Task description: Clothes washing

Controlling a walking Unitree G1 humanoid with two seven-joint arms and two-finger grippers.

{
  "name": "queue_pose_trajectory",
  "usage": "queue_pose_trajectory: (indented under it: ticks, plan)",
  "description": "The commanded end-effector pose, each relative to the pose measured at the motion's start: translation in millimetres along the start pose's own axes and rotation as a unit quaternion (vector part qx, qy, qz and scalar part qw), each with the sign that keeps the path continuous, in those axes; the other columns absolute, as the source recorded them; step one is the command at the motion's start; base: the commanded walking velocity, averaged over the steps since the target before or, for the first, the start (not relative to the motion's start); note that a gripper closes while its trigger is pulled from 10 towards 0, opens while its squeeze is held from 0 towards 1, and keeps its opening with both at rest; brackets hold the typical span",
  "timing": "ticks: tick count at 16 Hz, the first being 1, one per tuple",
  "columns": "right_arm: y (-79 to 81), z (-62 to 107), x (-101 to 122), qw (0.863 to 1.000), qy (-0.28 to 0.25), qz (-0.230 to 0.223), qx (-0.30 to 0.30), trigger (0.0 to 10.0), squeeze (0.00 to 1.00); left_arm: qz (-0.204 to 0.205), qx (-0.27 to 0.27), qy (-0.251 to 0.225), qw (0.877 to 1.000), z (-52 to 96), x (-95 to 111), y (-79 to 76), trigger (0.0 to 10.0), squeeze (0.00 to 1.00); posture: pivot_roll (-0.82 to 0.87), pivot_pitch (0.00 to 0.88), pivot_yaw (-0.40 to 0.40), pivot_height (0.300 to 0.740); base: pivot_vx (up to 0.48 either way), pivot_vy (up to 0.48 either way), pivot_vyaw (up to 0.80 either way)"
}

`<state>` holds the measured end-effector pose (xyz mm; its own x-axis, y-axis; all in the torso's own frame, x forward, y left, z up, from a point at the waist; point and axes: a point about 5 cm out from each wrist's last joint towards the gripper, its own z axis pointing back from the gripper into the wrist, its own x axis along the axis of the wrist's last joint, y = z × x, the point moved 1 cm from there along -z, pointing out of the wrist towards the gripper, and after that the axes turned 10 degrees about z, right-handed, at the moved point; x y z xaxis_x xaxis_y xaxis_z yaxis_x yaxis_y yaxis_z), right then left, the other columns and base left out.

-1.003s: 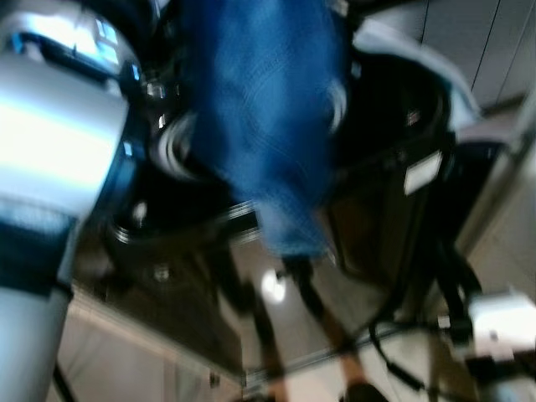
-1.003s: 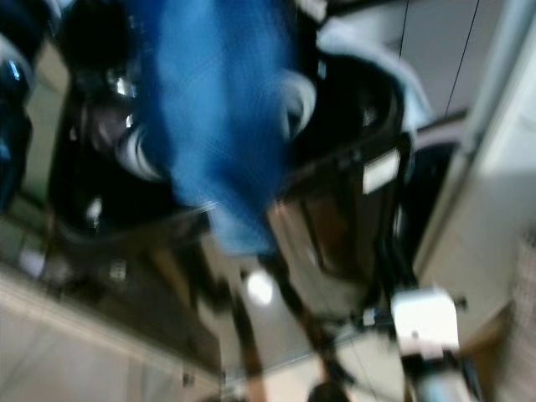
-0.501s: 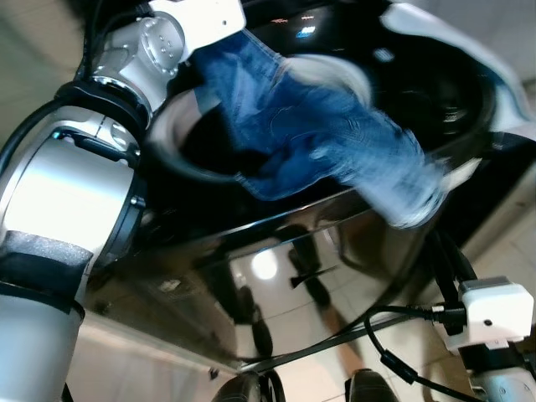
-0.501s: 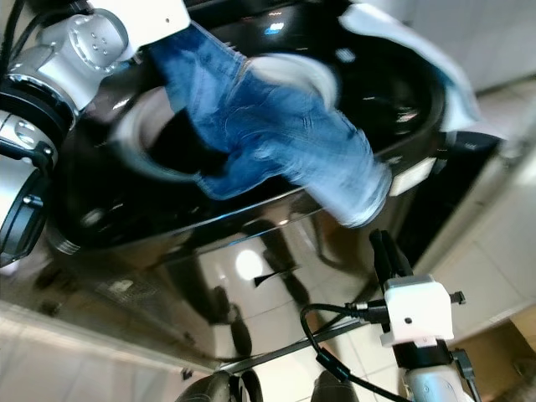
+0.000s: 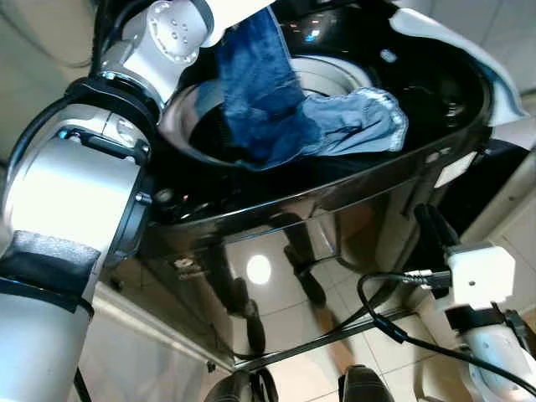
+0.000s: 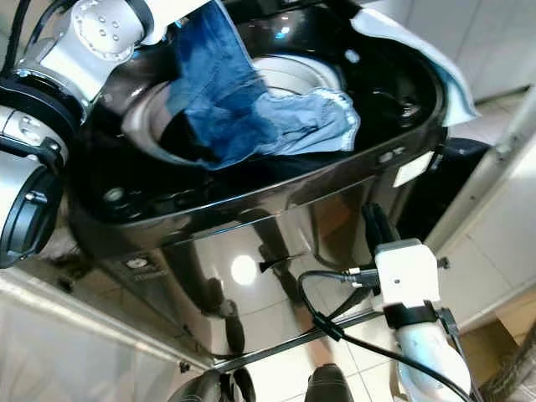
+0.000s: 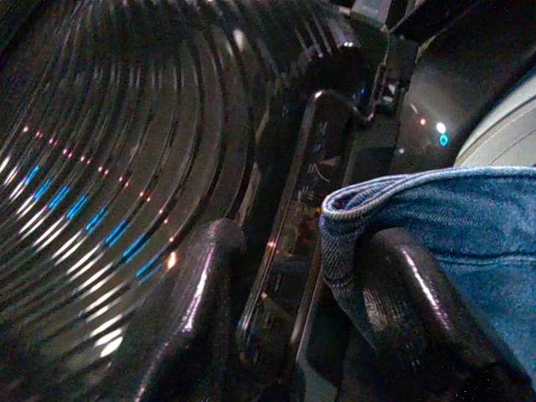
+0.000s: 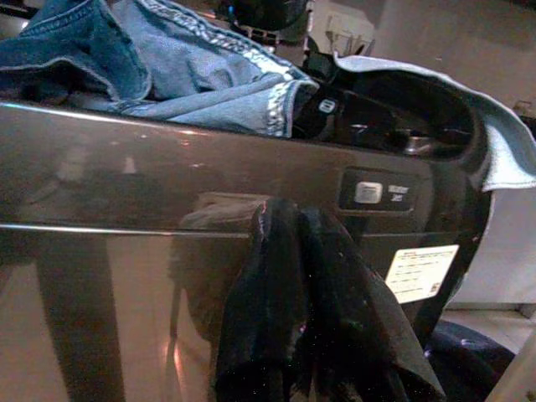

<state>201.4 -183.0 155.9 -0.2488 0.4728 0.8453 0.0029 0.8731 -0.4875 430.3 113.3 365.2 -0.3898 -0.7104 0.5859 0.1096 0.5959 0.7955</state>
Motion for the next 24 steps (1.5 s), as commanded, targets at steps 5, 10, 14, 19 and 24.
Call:
queue_pose_trajectory:
  ticks: [5, 10, 14, 19, 24]
  plan:
    - [5.7, -2.2, -3.2, 1.000, 0.009, -0.016, -0.010, 10.0, 0.00, 0.253, -0.019, 0.060, 0.965, 4.4, -22.6, 1.0, 10.0, 1.00, -0.28, 0.073, 0.165, 0.723, 0.000, 0.000, 0.00]
    - [5.8, -23.1, -8.1, 1.000, -0.005, -0.022, -0.006, 10.0, 0.00, 0.411, -0.061, -0.036, 0.909, -2.4, 25.1, 16.0, 10.0, 1.00, -0.25, 0.000, 0.132, 0.723, 0.000, 0.000, 0.00]
    - [8.5, -42.8, -10.9, 0.999, -0.015, -0.026, -0.018, 10.0, 0.00, 0.232, -0.082, -0.152, 0.957, 13.0, 39.9, 19.4, 10.0, 0.00, -0.23, 0.000, 0.133, 0.723, 0.000, 0.000, 0.00]
    - [9.4, -75.7, -2.7, 0.998, -0.050, -0.030, -0.030, 10.0, 0.00, 0.242, -0.082, -0.241, 0.936, 93.5, 45.7, -48.2, 10.0, 0.00, -0.09, 0.000, 0.060, 0.723, 0.000, 0.000, 0.00]
    - [14.1, -94.6, 1.9, 0.996, -0.069, -0.025, -0.046, 10.0, 0.00, 0.286, -0.065, -0.167, 0.941, 114.4, 24.0, -112.8, 10.0, 0.00, -0.06, 0.000, 0.021, 0.723, -0.049, 0.000, 0.00]
